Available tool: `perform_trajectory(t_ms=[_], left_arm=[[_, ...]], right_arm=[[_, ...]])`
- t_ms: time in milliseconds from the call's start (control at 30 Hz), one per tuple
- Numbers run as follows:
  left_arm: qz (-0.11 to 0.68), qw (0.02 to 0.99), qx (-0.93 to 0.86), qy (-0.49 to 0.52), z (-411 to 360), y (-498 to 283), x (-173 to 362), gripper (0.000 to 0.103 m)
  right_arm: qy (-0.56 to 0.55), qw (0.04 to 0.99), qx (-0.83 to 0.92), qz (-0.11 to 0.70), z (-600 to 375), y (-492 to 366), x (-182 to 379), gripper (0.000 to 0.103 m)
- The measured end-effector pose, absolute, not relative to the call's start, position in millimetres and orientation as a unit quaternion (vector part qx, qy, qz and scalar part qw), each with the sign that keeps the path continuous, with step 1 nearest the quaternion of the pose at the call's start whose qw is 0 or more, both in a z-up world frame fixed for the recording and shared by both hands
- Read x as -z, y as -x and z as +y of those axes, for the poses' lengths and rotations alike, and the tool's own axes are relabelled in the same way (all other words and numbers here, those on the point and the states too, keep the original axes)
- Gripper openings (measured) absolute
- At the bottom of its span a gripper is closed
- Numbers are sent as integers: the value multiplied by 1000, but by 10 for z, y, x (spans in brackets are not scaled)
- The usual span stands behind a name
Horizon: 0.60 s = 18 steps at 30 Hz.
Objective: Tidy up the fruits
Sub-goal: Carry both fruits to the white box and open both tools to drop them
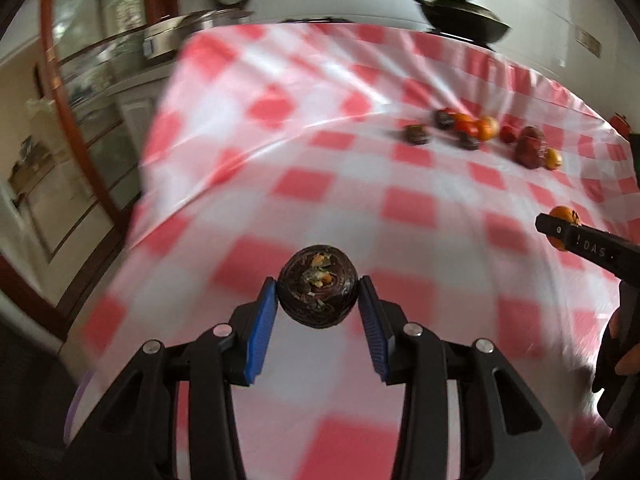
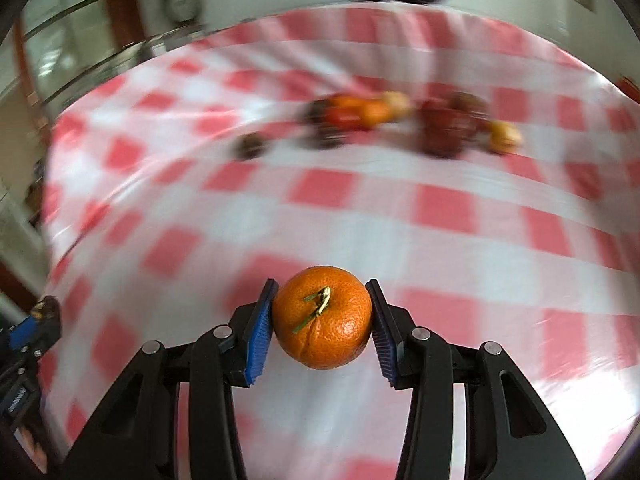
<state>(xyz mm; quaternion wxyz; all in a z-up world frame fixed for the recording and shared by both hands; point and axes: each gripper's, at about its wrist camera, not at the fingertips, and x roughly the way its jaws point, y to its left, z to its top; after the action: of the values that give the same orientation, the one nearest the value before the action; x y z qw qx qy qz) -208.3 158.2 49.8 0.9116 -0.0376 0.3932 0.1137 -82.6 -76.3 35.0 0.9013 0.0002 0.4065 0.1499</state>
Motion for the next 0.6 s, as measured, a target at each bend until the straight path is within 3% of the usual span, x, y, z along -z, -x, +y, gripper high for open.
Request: perform_trajectory(t_ms=[600], left_arm=[[399, 886, -215, 91, 2859, 3561, -184, 42]], right_arm=[[100, 847, -324, 409, 1045, 1931, -420, 45]])
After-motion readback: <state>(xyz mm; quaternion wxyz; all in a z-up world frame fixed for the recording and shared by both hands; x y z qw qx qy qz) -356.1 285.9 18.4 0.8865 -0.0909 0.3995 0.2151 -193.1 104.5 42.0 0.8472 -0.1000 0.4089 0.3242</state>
